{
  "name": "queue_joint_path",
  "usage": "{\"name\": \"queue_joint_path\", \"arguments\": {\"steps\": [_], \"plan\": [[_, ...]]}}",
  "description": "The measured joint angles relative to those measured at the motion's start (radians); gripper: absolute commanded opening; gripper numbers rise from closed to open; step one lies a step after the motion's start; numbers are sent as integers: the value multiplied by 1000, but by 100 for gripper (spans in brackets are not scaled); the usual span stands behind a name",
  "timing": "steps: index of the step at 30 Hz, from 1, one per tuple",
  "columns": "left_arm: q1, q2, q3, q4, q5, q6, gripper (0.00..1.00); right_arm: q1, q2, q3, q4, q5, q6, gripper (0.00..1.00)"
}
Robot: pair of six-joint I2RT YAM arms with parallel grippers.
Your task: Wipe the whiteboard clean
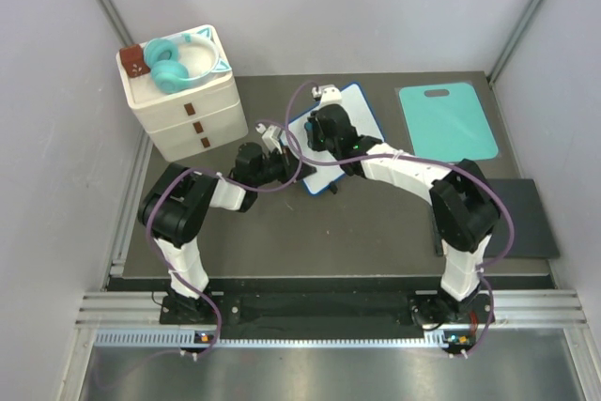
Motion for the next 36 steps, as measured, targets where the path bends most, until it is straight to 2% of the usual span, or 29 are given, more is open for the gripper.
{"name": "queue_joint_path", "arguments": {"steps": [12, 20, 27, 36], "plan": [[11, -7, -7, -26, -4, 0, 0, 31, 34, 69, -48, 10, -9, 0], [11, -7, -3, -38, -6, 10, 0, 48, 48, 106, -92, 21, -142, 0], [11, -7, -2, -41, -4, 18, 0, 98, 47, 94, -72, 51, -202, 0], [11, -7, 2, -56, -11, 27, 0, 121, 47, 62, -22, 115, -175, 0]]}}
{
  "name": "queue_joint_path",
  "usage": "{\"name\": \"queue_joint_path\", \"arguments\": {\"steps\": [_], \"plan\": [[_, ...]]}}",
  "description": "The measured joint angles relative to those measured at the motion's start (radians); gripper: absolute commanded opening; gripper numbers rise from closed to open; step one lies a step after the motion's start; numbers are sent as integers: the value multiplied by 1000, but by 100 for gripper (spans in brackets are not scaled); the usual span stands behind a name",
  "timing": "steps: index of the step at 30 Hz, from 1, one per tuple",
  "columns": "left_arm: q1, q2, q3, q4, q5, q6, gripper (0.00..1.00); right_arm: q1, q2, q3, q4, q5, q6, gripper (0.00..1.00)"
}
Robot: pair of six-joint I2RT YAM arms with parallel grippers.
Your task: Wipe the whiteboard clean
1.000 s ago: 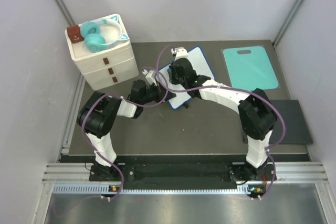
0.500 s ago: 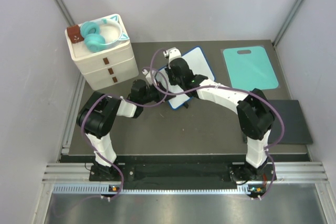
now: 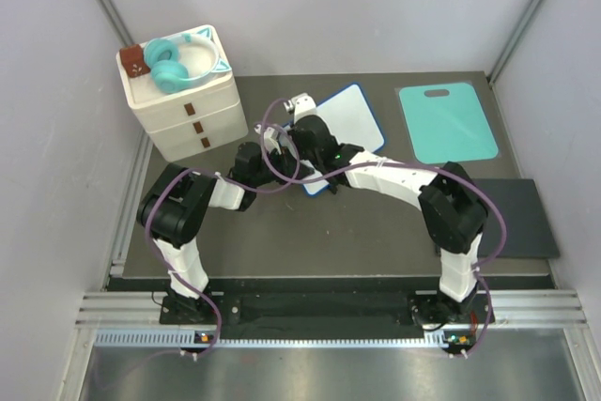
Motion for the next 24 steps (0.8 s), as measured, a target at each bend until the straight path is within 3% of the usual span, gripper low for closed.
{"name": "queue_joint_path", "arguments": {"steps": [24], "plan": [[0, -7, 0, -21, -6, 44, 0, -15, -62, -274, 276, 32, 290, 0]]}}
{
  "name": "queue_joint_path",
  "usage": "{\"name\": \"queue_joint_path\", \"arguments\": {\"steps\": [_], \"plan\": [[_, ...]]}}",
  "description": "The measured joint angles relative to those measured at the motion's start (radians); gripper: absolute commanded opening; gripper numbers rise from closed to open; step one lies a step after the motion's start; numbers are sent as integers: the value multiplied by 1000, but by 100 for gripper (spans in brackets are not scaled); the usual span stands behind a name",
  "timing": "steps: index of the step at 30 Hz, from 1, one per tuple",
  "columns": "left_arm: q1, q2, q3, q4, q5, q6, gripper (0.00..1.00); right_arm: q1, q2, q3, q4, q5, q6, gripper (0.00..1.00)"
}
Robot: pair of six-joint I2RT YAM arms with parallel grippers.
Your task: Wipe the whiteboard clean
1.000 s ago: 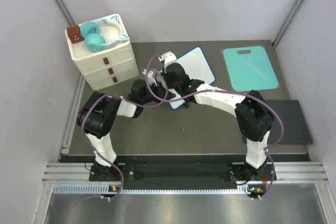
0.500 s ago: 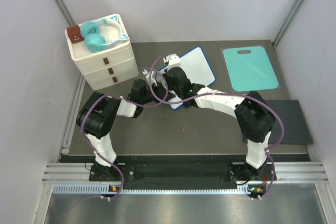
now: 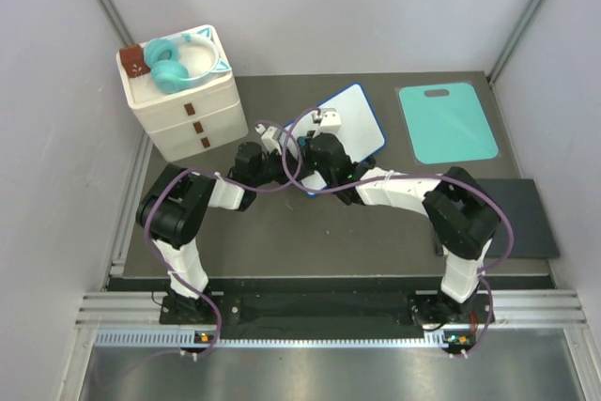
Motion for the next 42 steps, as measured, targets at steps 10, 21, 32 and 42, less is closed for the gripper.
{"name": "queue_joint_path", "arguments": {"steps": [10, 21, 32, 42], "plan": [[-3, -2, 2, 0, 0, 17, 0, -40, -45, -103, 13, 7, 177, 0], [-13, -11, 5, -1, -2, 63, 0, -79, -76, -120, -84, 15, 248, 0], [-50, -37, 8, -3, 31, 193, 0, -262, -65, -138, -389, 52, 210, 0], [-58, -43, 10, -5, 39, 238, 0, -259, -316, -243, -462, 40, 158, 0]]}}
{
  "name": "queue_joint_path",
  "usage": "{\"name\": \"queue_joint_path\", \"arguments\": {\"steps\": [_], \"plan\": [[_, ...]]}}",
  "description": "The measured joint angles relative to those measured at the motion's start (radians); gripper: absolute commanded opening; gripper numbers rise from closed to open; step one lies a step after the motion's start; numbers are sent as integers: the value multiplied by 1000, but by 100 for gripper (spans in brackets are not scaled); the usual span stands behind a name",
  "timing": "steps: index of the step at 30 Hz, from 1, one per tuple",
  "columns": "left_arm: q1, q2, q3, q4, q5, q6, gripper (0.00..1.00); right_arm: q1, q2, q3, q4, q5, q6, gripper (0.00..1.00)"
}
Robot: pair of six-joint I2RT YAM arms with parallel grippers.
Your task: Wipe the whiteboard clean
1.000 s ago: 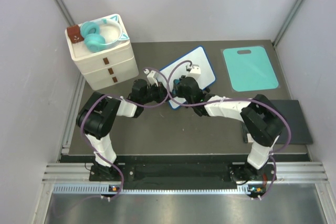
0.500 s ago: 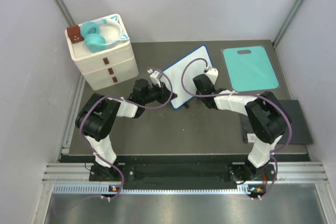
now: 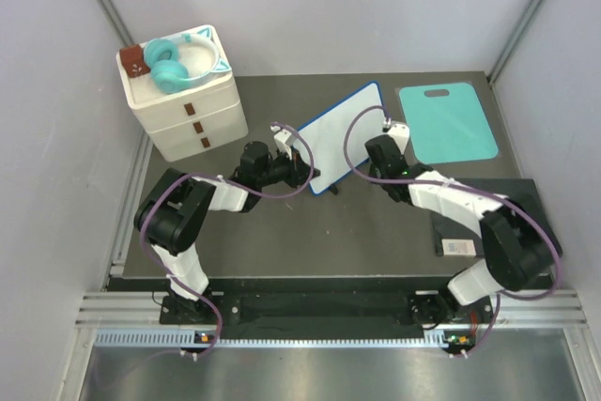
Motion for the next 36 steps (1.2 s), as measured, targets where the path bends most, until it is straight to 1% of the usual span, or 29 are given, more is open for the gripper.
{"name": "queue_joint_path", "arguments": {"steps": [2, 5, 12, 18, 20, 21, 23, 24, 26, 27, 30, 36], "plan": [[0, 0, 0, 0, 1, 1, 0, 0, -62, -23, 2, -11, -3, 0], [0, 0, -2, 2, 1, 0, 0, 5, -113, -61, 1, -33, -3, 0], [0, -2, -15, 22, -2, -3, 0, 64, -110, -165, -12, -63, 22, 0], [4, -8, -31, 36, -2, -13, 0, 72, -97, -235, -8, -82, 51, 0], [8, -15, -42, 39, -2, -21, 0, 72, -97, -238, -1, -84, 55, 8], [10, -20, -47, 39, -2, -24, 0, 72, -97, -238, 3, -85, 55, 22], [12, -25, -53, 38, -2, -27, 0, 72, -97, -238, 7, -85, 55, 35], [13, -26, -54, 38, -1, -28, 0, 72, -97, -238, 8, -86, 56, 46], [14, -26, -55, 37, -1, -31, 0, 72, -97, -238, 11, -86, 53, 58], [14, -26, -55, 37, -1, -32, 0, 72, -97, -238, 13, -86, 54, 67], [15, -26, -55, 36, -2, -40, 2, 72, -98, -238, 11, -84, 47, 76], [22, -17, -45, 32, 9, -56, 3, 72, -114, -222, -24, -47, 16, 84]]}}
